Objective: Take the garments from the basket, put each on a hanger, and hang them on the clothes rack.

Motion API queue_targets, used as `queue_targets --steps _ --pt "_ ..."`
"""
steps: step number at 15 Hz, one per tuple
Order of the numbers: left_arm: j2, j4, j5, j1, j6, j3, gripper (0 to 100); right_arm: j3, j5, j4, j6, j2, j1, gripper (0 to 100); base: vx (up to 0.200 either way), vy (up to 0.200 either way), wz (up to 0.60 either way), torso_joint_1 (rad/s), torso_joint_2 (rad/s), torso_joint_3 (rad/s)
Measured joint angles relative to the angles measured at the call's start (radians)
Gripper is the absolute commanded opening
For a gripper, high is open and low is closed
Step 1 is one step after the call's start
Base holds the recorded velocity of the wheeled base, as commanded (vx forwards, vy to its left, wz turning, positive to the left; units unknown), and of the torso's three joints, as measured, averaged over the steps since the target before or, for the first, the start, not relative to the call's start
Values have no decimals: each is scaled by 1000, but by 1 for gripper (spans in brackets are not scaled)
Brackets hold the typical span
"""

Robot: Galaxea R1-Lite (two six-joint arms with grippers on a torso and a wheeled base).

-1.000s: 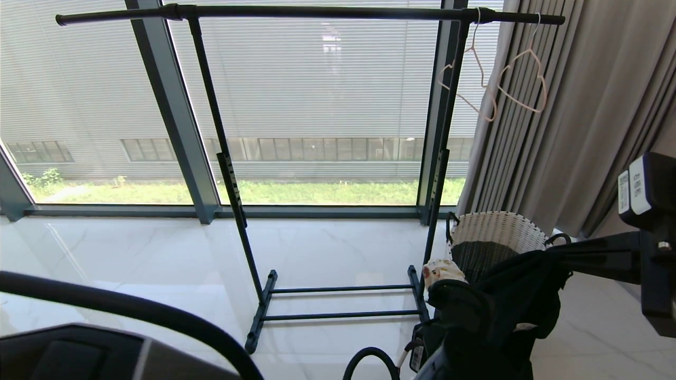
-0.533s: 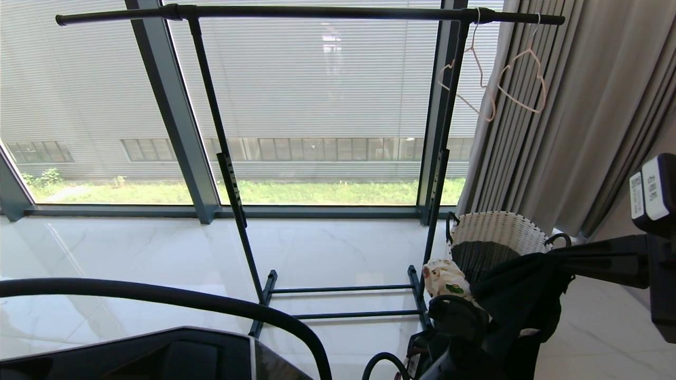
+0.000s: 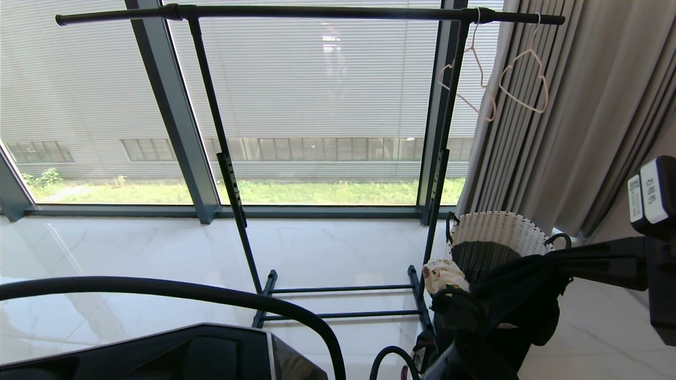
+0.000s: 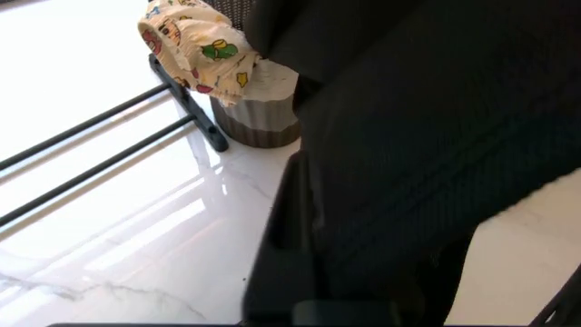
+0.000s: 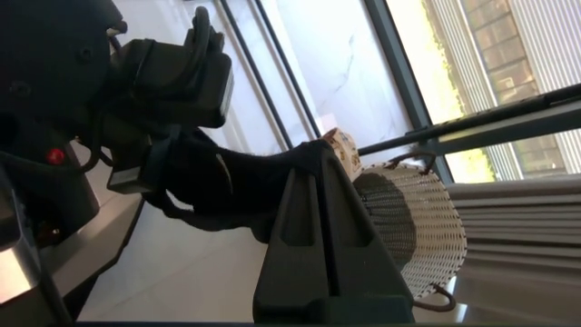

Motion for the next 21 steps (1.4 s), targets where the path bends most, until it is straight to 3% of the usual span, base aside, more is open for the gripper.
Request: queue_targets --steps 5,9,12,14,17,18,21 --pt "-24 -30 141 -4 1 67 0 6 -2 -15 62 31 -2 0 0 0 0 0 0 0" --pt "-254 -9 164 -4 -8 245 0 9 0 -129 66 90 1 0 0 0 0 0 0 0" --pt "-523 171 168 2 -4 371 0 9 -2 -239 65 157 35 0 0 0 0 0 0 0" --pt "-712 388 170 16 -3 393 0 8 -33 -286 66 197 76 0 0 0 0 0 0 0" --pt "-903 665 169 70 0 306 0 5 -74 -337 67 233 104 0 0 0 0 0 0 0" --pt "-932 700 161 92 14 276 0 5 -92 -341 69 235 105 0 0 0 0 0 0 0" --pt "-952 763 67 194 175 141 0 6 -131 -341 95 216 104 0 0 0 0 0 0 0"
